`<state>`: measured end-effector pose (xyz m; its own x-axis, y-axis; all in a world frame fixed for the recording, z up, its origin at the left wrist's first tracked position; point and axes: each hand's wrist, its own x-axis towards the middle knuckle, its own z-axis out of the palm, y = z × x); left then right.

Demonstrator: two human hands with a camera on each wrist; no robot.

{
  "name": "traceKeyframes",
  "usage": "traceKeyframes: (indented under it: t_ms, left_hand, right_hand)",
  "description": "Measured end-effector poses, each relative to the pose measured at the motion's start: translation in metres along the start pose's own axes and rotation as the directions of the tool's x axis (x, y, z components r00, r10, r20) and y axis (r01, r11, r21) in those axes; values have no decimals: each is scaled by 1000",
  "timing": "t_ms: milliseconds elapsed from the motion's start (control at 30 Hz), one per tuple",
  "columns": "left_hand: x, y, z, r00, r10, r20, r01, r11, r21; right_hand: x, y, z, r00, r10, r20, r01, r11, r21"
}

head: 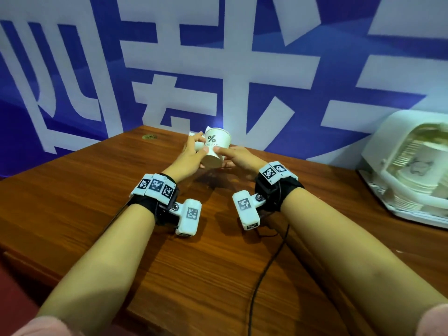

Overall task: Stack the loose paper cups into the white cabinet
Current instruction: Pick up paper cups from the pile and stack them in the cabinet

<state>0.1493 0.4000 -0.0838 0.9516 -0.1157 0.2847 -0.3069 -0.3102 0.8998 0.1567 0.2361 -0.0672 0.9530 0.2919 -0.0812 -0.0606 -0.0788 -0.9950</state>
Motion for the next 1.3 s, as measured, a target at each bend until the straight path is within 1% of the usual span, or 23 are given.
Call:
traceKeyframes:
  t_ms: [67,167,267,333,400,467,567,633,700,833,933,1033,1133,1167,1233,1300]
  left_hand:
    - [1,17,16,998,64,29,-64,998,5]
    - [4,48,47,989,132,70,-133,991,16]
    - [5,80,81,978,188,94,-192,981,25]
    - [3,101,107,964,231,134,-239,970,49]
    - [1,119,136,951,253,176,-266,962,53]
    - [-1,134,170,933,286,218,-298,954,25]
    - [-4,157,222,910,336,242,-338,941,-35]
    - [-7,175,258,894,362,266,-350,932,-91]
    - [-10,194,294,870,398,292,-375,917,-131]
    - [-19,232,359,840,435,323,-395,900,-184]
    - [-32,258,397,813,450,369,-357,887,-294]
    - [-40,275,428,802,434,410,-336,896,-292]
    - [-45,289,448,792,426,437,-317,899,-302]
    - [-44,292,453,792,428,435,-328,900,-288]
    - [-42,298,464,798,431,422,-359,902,-242]
    - [-39,301,474,807,426,409,-358,904,-235]
  right_hand:
    - [-14,-7,-16,997,-27,-74,26,1000,-7]
    - [-44,-20,-47,975,-101,-200,104,995,4]
    - [-80,-29,-81,959,-152,-241,170,984,53]
    - [-104,-33,-104,936,-192,-295,214,976,45]
    - [-127,-36,-128,917,-198,-345,226,973,40]
    - [-152,-38,-155,885,-214,-413,239,971,9]
    - [-190,-41,-196,811,-274,-517,272,959,-81]
    - [-218,-42,-223,767,-300,-568,295,950,-105]
    - [-249,-42,-248,727,-330,-603,316,939,-134]
    - [-301,-37,-294,648,-382,-659,358,916,-179]
    - [-332,-34,-323,605,-400,-688,364,908,-207]
    - [-354,-29,-352,560,-423,-713,372,897,-240]
    - [-366,-26,-371,533,-427,-731,381,892,-243]
    - [-367,-25,-375,526,-420,-739,384,893,-235]
    - [-369,-23,-384,519,-409,-750,394,894,-215]
    - [-367,-21,-393,512,-391,-765,392,899,-197]
